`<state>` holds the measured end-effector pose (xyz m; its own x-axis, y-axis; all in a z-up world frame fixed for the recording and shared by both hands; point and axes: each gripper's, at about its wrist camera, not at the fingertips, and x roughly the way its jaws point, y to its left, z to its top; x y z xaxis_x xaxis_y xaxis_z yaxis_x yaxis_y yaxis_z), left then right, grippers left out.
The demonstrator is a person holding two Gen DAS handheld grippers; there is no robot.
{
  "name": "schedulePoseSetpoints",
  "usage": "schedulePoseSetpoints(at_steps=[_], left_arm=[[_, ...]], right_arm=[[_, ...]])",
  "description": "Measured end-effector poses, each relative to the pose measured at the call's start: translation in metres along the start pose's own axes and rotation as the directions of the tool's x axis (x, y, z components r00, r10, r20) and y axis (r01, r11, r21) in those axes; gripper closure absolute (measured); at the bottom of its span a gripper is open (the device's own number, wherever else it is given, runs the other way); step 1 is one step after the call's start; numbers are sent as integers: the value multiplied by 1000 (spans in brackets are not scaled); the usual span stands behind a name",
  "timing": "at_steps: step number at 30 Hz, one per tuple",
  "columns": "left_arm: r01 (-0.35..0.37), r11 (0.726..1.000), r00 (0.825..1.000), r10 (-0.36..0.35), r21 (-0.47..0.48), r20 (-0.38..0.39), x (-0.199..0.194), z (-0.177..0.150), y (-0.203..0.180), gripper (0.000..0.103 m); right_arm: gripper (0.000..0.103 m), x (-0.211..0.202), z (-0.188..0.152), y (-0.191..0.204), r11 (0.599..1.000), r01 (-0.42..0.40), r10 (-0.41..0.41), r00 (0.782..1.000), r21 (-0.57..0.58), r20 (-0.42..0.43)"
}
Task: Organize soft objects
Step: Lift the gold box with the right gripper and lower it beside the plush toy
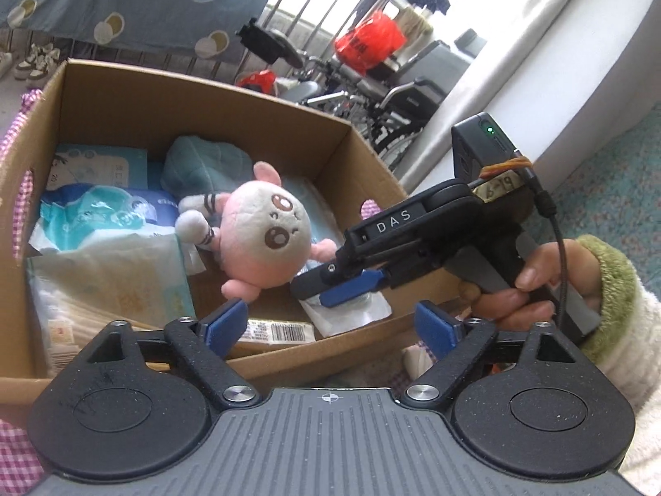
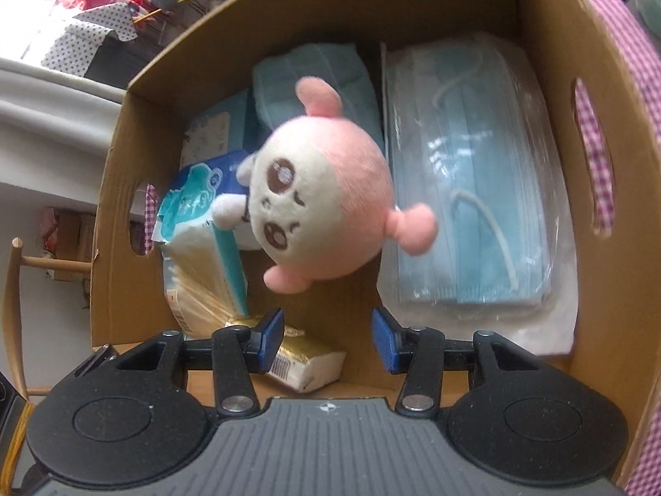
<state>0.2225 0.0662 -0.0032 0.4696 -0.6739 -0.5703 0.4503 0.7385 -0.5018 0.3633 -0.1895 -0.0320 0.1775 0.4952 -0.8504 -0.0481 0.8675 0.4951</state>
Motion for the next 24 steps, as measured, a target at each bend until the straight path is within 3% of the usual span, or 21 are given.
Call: schedulePoseSetpoints(at_steps=[4,9,12,24], left_arm=[[6,1000,999,-7,25,40,-17,-3,2,8],[35,998,996,-39,57,80,-40,-5,2,4],[45,997,993,-52,65,103,-49,-5,4,4],[67,997,990,-72,45,122,-50,-10,16,4]], right_arm=[[54,-5,-4,19,996,-37,37,999,-84,-9],[54,2,-3,42,987,-95,80,990,-126,-116],[54,14,4,45,990,-58,39,989,-130,-144],[53,41,11,66,952,119,-146,986,-283,-76]])
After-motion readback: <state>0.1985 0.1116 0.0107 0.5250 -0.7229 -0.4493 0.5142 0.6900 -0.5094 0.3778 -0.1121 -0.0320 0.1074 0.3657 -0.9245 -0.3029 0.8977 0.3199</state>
